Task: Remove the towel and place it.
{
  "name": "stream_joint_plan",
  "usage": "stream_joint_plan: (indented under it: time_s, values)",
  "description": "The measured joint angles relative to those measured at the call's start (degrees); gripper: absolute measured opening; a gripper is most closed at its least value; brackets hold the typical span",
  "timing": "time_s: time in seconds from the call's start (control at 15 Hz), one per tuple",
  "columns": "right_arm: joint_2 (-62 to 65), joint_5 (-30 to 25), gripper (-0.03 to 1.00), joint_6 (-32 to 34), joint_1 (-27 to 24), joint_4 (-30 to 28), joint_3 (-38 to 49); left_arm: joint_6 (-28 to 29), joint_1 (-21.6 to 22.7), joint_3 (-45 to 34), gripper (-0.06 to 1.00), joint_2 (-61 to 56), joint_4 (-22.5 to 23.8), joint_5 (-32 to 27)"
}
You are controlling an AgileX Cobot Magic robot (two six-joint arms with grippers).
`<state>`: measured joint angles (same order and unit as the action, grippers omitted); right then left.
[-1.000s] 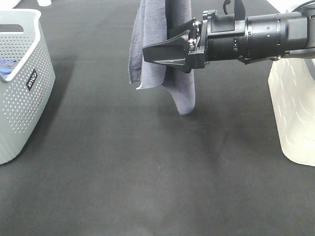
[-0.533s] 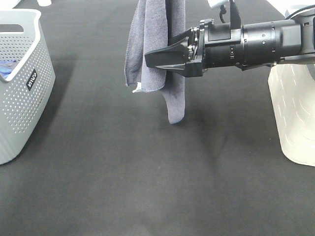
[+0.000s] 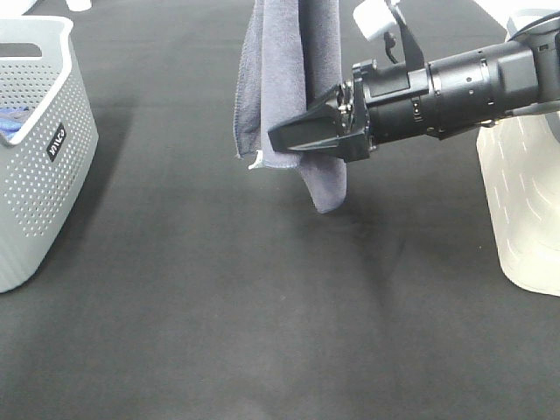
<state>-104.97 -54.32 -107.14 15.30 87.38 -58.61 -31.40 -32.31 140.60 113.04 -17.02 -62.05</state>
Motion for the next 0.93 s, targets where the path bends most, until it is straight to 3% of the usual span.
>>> stream_joint_plan:
  time_s: [0.13,0.27,0.47,0.6,0.8,0.93]
  values:
    - [2.5,0.0,0.0,6.6,0.0,-4.8,0.0,-0.1,0.0,0.0,0.0,0.1,1.3,-0.2]
    - [6.1,1.2,0.0,15.7,0.0,-10.9,0.0,-0.1,0.0,0.0,0.0,0.3,3.7,-1.6]
    - [10.7,3.2,0.0,32.9,0.0,-25.4,-1.1,-0.1,0.0,0.0,0.0,1.9,6.6,-4.4]
    - [12.5,1.0,0.0,46.8,0.0,-37.8,-4.9,0.9,0.0,0.0,0.0,3.1,9.7,-6.9]
    - [12.7,-4.8,0.0,67.8,0.0,-58.8,-12.8,10.1,0.0,0.0,0.0,4.4,18.1,-7.7]
    - [12.7,-6.2,0.0,73.5,0.0,-66.8,-18.6,18.3,0.0,0.0,0.0,4.9,23.3,-7.8]
